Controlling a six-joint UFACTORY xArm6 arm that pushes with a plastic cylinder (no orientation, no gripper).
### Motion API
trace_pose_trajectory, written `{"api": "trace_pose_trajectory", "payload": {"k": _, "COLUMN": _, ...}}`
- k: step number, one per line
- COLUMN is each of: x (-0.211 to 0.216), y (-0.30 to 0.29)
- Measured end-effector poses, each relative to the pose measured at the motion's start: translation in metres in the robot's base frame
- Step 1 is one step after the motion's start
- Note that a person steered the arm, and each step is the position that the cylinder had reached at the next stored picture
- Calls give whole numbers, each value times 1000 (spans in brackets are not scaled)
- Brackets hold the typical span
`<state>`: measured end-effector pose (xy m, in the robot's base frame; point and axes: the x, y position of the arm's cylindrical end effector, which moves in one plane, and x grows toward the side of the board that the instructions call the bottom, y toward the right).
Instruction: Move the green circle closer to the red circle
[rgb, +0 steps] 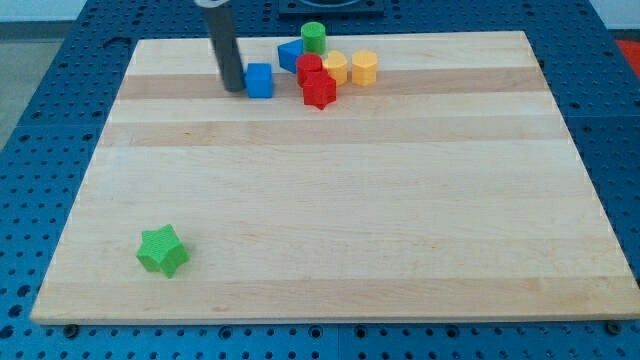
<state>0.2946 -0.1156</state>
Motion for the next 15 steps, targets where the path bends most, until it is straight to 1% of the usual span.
{"api": "trace_pose_trajectory", "payload": {"k": 1, "x": 6, "y": 32}}
{"api": "trace_pose_trajectory", "payload": {"k": 2, "x": 8, "y": 40}}
{"api": "trace_pose_trajectory", "payload": {"k": 3, "x": 14, "y": 11}}
{"api": "trace_pose_trajectory", "payload": {"k": 4, "x": -8, "y": -32}}
{"api": "trace_pose_trajectory", "payload": {"k": 5, "x": -72, "y": -36}}
{"api": "trace_pose_trajectory", "payload": {"k": 6, "x": -103, "y": -34}}
{"api": "trace_pose_trajectory", "payload": {"k": 7, "x": -103, "y": -22}}
{"api": "trace_pose_trajectory", "payload": {"k": 8, "x": -103, "y": 9}}
{"api": "trace_pose_trajectory", "payload": {"k": 11, "x": -101, "y": 56}}
{"api": "trace_pose_trajectory", "payload": {"k": 12, "x": -102, "y": 111}}
{"api": "trace_pose_trajectory", "payload": {"k": 13, "x": -103, "y": 141}}
{"api": "trace_pose_trajectory", "payload": {"k": 14, "x": -101, "y": 185}}
{"api": "trace_pose_trajectory", "payload": {"k": 15, "x": -81, "y": 201}}
